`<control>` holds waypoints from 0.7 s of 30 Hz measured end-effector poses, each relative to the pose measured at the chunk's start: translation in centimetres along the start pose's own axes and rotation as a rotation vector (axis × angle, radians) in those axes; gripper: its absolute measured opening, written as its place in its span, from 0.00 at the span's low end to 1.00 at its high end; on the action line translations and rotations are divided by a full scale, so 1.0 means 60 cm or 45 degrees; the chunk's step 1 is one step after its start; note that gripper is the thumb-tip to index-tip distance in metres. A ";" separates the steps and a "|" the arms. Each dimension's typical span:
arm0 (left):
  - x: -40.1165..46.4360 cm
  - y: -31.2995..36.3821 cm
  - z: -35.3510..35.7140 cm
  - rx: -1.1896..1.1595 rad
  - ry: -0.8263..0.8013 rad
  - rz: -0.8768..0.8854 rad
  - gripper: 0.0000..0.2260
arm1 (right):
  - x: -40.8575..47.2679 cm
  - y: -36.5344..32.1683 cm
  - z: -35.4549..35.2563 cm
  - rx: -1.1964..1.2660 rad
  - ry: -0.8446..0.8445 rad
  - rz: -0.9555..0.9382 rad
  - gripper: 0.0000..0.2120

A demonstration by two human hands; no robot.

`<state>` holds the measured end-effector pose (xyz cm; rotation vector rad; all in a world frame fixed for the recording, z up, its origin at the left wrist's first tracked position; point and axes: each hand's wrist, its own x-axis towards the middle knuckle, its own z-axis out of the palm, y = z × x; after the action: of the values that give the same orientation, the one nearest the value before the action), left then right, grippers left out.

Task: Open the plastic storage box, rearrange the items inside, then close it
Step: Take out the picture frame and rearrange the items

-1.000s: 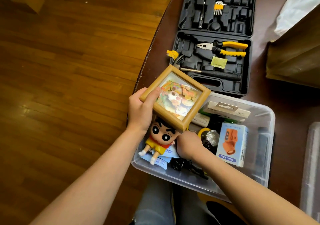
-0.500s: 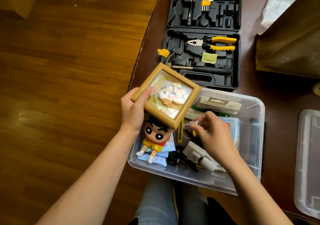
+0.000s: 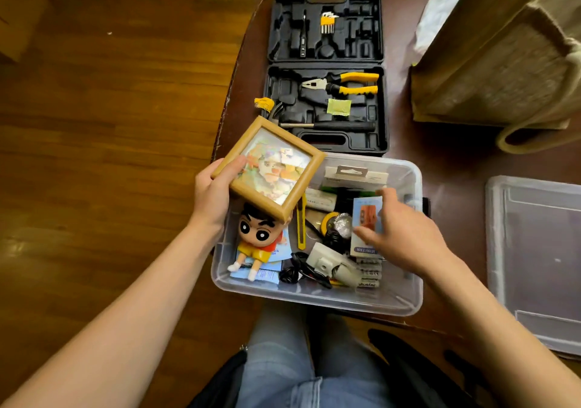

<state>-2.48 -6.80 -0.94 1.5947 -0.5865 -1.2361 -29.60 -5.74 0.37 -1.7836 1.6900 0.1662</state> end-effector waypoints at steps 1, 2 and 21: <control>-0.001 0.000 0.000 0.001 -0.013 -0.001 0.04 | -0.002 -0.004 -0.001 -0.245 -0.025 -0.009 0.41; -0.003 0.000 0.000 -0.002 -0.022 -0.007 0.04 | -0.001 -0.009 -0.002 -0.414 -0.068 -0.010 0.52; 0.008 -0.001 0.002 0.039 0.039 -0.069 0.04 | 0.033 -0.059 -0.044 -0.084 -0.509 -0.270 0.43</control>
<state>-2.44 -7.24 -1.21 1.6620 -0.5485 -1.2453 -26.93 -9.02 2.67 -1.8188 1.2197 0.4562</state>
